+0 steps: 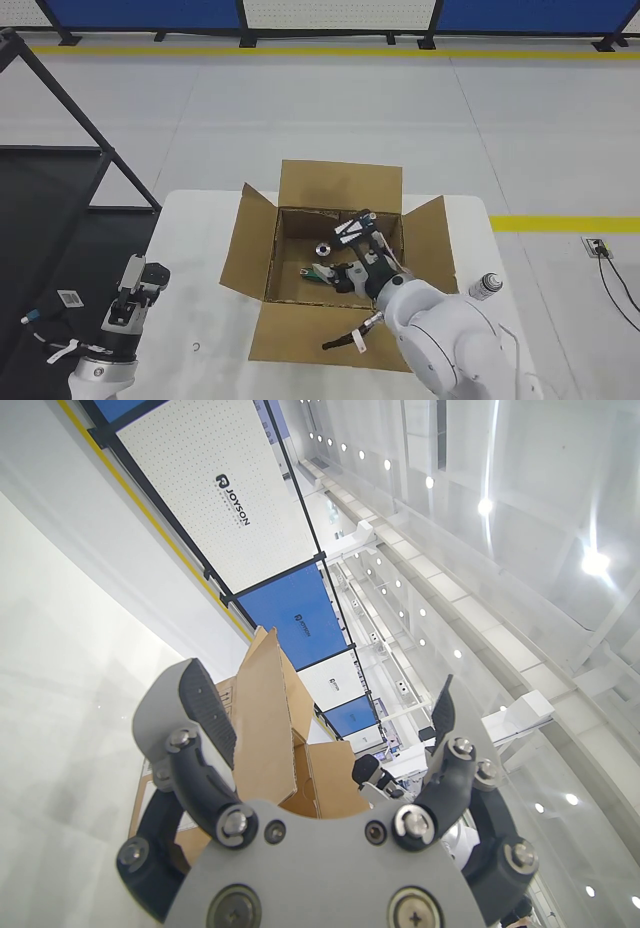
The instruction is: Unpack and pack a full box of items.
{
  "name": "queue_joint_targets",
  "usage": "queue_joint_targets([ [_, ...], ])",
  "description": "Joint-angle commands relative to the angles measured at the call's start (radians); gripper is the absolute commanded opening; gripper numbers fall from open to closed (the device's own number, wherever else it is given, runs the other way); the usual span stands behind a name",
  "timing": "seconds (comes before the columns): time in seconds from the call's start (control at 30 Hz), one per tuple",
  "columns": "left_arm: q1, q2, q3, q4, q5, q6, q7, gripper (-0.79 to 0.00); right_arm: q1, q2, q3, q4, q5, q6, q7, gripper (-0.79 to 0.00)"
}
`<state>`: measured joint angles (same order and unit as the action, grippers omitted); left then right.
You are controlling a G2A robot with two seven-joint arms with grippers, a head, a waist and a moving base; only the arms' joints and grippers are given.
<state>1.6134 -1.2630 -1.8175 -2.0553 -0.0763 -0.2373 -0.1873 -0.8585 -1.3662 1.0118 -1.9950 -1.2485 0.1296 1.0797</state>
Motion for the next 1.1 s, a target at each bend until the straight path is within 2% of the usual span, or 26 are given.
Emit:
queue_joint_targets([
  [0.0,0.000,0.000,0.000,0.000,0.000,0.000,0.000,0.000,0.060,-0.011,-0.032,0.075,0.021,0.001,0.023,0.000],
  [0.2,0.000,0.000,0.000,0.000,0.000,0.000,0.000,0.000,0.229,-0.053,-0.103,0.329,0.132,0.018,0.047,0.000],
  [0.4,0.000,0.000,0.000,0.000,0.000,0.000,0.000,0.000,0.335,-0.089,-0.152,0.546,0.242,0.014,0.049,0.000],
  [0.7,0.000,0.000,0.000,0.000,0.000,0.000,0.000,0.000,0.431,-0.144,-0.225,0.813,0.323,0.056,-0.001,0.000],
  [1.07,0.000,0.000,0.000,0.000,0.000,0.000,0.000,0.000,0.508,-0.201,-0.267,1.049,0.384,0.083,-0.092,0.000],
])
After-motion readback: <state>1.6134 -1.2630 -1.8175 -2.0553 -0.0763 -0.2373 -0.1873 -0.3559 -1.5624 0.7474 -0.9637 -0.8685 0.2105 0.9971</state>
